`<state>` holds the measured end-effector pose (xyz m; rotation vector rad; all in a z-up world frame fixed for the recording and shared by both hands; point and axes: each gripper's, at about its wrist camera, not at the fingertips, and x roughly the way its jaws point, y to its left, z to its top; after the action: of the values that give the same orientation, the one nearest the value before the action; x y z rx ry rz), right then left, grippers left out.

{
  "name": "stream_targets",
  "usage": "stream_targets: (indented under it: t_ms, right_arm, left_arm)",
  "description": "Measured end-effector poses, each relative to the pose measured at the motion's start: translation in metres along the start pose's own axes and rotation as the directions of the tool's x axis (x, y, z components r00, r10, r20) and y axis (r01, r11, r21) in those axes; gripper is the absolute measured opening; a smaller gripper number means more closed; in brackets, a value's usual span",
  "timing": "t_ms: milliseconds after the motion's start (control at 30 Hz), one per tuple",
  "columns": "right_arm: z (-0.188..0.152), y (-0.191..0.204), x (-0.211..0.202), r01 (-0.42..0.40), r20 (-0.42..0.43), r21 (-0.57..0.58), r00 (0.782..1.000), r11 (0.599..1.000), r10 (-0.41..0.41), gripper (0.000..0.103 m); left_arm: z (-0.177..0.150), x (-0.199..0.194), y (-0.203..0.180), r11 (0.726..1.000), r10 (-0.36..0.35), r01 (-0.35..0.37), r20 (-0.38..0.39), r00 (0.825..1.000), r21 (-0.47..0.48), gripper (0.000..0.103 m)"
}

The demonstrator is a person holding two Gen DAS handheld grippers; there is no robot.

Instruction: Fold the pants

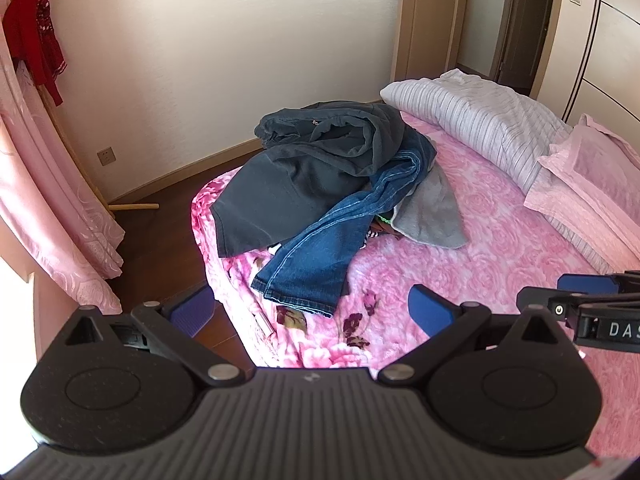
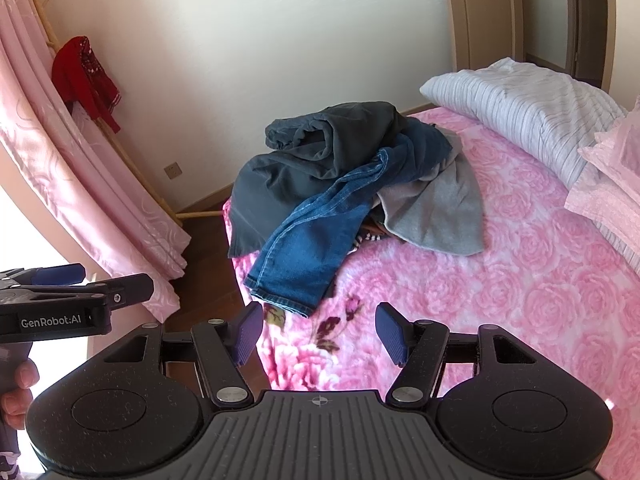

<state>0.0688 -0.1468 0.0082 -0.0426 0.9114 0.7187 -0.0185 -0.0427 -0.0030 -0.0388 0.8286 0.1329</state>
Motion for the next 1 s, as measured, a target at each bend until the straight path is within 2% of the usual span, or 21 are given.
stream_targets:
  t_ms: [233, 467, 733, 1000]
  right_arm:
    - [0.001, -0.004, 0.010, -0.011, -0.008, -0.006, 1.000, 1.000, 0.011, 0.059]
    - [0.017, -0.012, 0.036, -0.010, -0.016, 0.028, 1.000, 1.000, 0.010, 0.059]
    - [0.057, -0.009, 0.095, 0.063, -0.032, 0.095, 0.998, 0.994, -0.060, 0.059]
    - [0.108, -0.017, 0.143, 0.179, -0.049, 0.206, 0.984, 0.962, -0.173, 0.059]
  left_arm:
    - [-0.002, 0.006, 0.006, 0.999, -0.006, 0.005, -0.021, 1.000, -0.032, 0.102]
    - [0.016, 0.042, 0.019, 0.999, -0.021, 0.020, -0.036, 0.999, -0.028, 0.102]
    - [0.064, 0.112, 0.050, 0.998, -0.065, 0.065, -0.050, 0.997, 0.010, 0.100]
    - [0.120, 0.198, 0.066, 0.982, -0.133, 0.142, -0.072, 0.988, 0.128, 0.097]
